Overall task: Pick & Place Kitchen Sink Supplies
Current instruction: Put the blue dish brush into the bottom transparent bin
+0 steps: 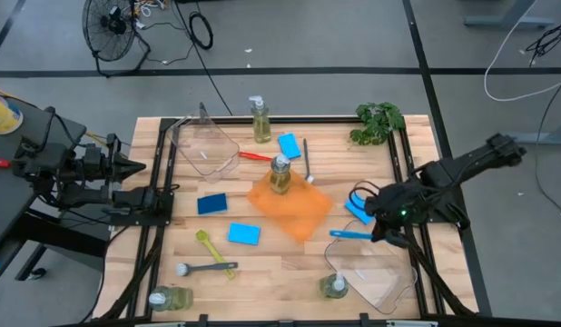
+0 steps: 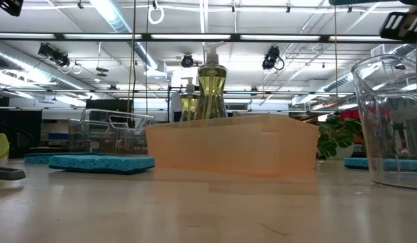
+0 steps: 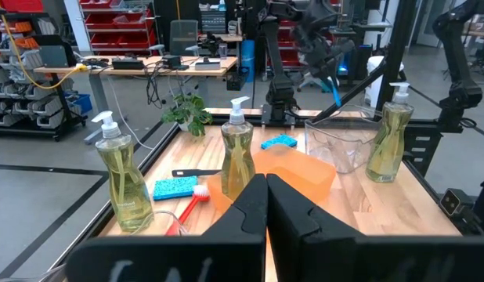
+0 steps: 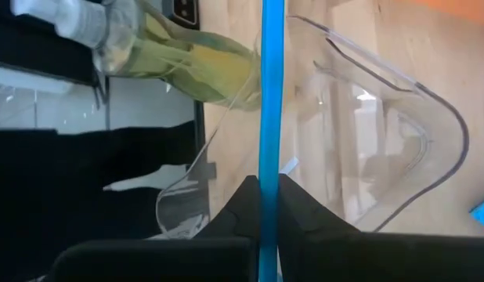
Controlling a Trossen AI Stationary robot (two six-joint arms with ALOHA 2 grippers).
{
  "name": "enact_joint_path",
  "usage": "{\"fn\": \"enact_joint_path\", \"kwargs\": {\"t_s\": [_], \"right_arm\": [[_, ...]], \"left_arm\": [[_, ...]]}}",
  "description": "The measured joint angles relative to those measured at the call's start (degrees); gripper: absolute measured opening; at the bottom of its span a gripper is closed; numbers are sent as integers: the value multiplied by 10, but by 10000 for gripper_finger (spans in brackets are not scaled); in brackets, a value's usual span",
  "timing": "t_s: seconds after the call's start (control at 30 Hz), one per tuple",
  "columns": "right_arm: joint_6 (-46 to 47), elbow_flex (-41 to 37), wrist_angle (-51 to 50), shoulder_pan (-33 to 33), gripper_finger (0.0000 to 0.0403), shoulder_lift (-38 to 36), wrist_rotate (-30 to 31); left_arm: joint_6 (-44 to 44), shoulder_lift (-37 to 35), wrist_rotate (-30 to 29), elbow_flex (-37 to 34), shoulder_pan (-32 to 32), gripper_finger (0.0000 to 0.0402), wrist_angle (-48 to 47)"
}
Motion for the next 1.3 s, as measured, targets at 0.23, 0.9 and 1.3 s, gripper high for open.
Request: {"fn": "enact_joint_path", "kwargs": {"t_s": [0.23,0.9,1.3], "right_arm": [[90,-47,74,47,13,0,26],[227,-211,271,155,13,0,54],[246,-235,345,174,27,0,82]], "left_arm": [[0,0,0,0,0,3,0],[0,0,0,0,0,3,0],[0,0,0,0,0,3,0]]}}
